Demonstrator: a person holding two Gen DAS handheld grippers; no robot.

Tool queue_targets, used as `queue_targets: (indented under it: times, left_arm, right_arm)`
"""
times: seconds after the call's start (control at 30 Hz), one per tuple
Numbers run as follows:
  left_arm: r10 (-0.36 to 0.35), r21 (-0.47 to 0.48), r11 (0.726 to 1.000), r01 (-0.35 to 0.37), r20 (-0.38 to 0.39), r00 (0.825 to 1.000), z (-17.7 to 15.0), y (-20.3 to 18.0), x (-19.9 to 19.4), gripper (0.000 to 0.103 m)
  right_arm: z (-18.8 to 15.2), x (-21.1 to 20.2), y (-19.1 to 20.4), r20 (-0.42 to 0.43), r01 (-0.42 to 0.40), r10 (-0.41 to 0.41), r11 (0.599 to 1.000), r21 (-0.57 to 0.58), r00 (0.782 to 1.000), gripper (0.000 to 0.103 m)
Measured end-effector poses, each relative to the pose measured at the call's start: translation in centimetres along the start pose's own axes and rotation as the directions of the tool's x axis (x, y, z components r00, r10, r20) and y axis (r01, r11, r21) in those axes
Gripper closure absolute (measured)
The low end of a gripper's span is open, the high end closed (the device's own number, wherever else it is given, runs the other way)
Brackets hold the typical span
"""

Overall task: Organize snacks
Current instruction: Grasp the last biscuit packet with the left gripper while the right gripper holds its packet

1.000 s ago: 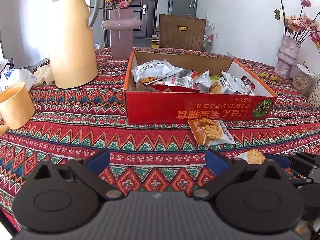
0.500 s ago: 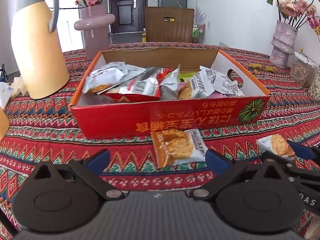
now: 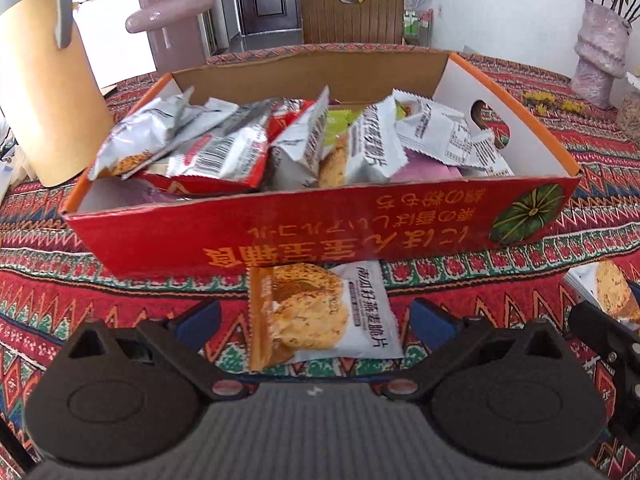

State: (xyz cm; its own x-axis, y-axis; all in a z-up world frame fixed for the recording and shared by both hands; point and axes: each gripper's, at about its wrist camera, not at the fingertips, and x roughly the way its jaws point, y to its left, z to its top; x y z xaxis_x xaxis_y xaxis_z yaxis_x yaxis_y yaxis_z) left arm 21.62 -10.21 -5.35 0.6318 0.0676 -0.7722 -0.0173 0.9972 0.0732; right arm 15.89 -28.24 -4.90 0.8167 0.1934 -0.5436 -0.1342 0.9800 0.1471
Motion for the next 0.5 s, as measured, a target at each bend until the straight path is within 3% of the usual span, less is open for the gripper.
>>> queue_targets:
  times: [0.1, 0.17, 0.5]
  left_arm:
    - [-0.032, -0.023, 0.999, 0.032, -0.008, 0.999, 0.0, 0.1, 0.4, 0.013]
    - [-0.048, -0.016, 0.999, 0.048, 0.001, 0.999, 0.0, 0.1, 0.2, 0.025]
    - [-0.096, -0.020, 0.995, 0.096, 0.019, 0.995, -0.6, 1.2, -0.9, 0.047]
  right_arm:
    - [0.0, 0.1, -0.2, -0.002, 0.000, 0.000, 1.000, 0.003, 1.000, 0.046]
    - [-0.1, 0.0, -0.2, -0.002, 0.001, -0.001, 1.000, 0.005, 1.000, 0.046]
    - [-0.3, -0.1, 0.2, -0.007, -0.004, 0.004, 1.000, 0.003, 1.000, 0.046]
